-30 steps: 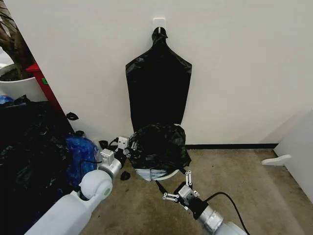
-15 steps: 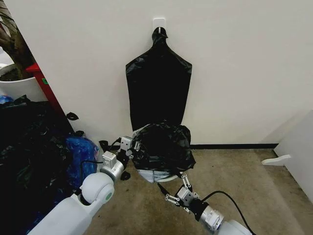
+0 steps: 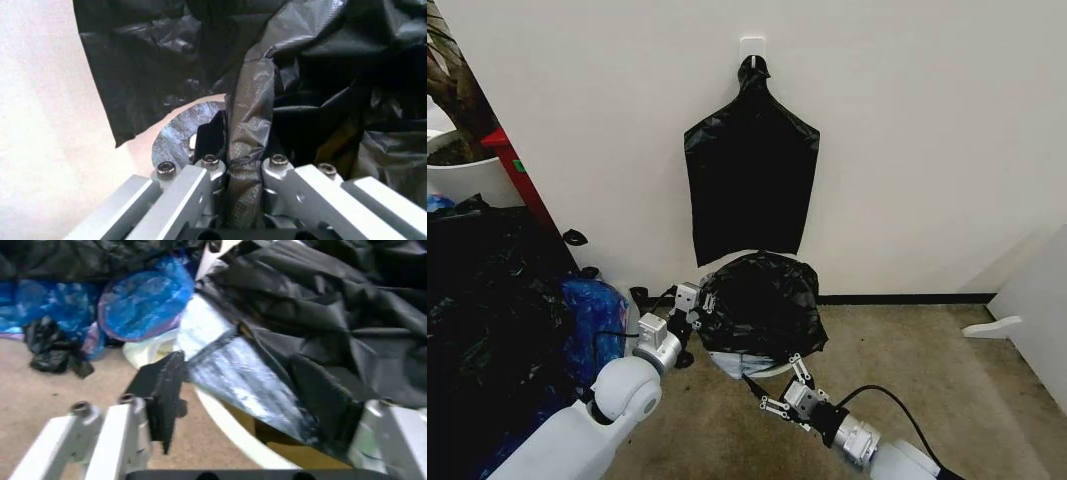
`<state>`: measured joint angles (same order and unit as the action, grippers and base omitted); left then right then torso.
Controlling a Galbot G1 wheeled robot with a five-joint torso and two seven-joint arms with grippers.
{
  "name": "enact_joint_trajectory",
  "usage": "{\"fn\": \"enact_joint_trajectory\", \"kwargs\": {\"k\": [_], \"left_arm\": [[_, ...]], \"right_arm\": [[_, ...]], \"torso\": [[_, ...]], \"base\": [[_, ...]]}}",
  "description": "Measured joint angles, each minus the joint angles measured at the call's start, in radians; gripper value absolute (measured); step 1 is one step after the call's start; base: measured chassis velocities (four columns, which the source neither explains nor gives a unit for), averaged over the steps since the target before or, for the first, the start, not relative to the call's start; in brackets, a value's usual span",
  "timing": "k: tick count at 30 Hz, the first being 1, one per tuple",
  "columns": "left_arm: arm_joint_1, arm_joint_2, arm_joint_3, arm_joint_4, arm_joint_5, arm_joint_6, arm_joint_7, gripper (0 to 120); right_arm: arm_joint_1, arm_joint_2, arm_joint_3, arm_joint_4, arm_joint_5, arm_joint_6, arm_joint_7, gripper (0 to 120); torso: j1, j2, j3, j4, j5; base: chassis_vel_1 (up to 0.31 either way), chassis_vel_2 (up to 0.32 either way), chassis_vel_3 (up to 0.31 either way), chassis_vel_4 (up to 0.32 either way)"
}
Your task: Place the garbage bag over the trash bin.
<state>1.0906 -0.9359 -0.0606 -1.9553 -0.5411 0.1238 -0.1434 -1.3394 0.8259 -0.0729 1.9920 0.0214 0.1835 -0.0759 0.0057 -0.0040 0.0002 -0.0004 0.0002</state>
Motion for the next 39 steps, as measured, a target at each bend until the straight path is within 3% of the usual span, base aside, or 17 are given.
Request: {"fn": "enact_joint_trajectory", "kwargs": {"k": [5,6,17,24,30,32,39], "left_arm": [[-0.003,-0.002,0.002,0.0,0.0,0.0,-0.002,4],[-0.004,-0.003,0.004,0.001,0.0,0.001,-0.002,4],[-0.018,-0.011,0.011,0.012,0.0,0.003,-0.005,4],[-0.019,-0.011,0.011,0.017,0.024,-0.007,-0.004,4],[-0.016,-0.007,0.011,0.013,0.107,-0.06,0.012,4],[-0.016,-0.007,0.011,0.013,0.109,-0.062,0.012,4],[-0.002,-0.007,0.01,0.005,0.116,-0.067,0.012,4]], "right_arm": [[0.005,0.007,0.0,-0.007,0.0,-0.003,-0.012,44],[0.006,0.01,0.0,-0.011,-0.001,-0.005,-0.012,36],[0.009,0.027,-0.002,-0.025,-0.009,-0.005,-0.011,0],[0.008,0.017,-0.001,0.004,-0.007,-0.017,0.037,0],[0.0,-0.039,-0.004,0.076,0.045,-0.21,0.126,25],[0.001,-0.041,-0.003,0.076,0.045,-0.213,0.126,26],[0.004,-0.06,0.003,0.07,0.001,-0.224,0.123,56]], "torso": [[0.0,0.0,0.0,0.0,0.0],[0.0,0.0,0.0,0.0,0.0],[0.0,0.0,0.0,0.0,0.0],[0.0,0.0,0.0,0.0,0.0001],[0.0,0.0,0.0,-0.0001,0.0],[0.0,0.0,0.0,-0.0001,0.0],[0.0,0.0,0.0,-0.0001,0.0]], "base": [[0.0,0.0,0.0,0.0],[0.0,0.0,0.0,0.0],[0.0,0.0,0.0,0.0],[0.0,0.0,0.0,0.0],[0.0,0.0,0.0,0.0],[0.0,0.0,0.0,0.0],[0.0,0.0,0.0,0.0]]}}
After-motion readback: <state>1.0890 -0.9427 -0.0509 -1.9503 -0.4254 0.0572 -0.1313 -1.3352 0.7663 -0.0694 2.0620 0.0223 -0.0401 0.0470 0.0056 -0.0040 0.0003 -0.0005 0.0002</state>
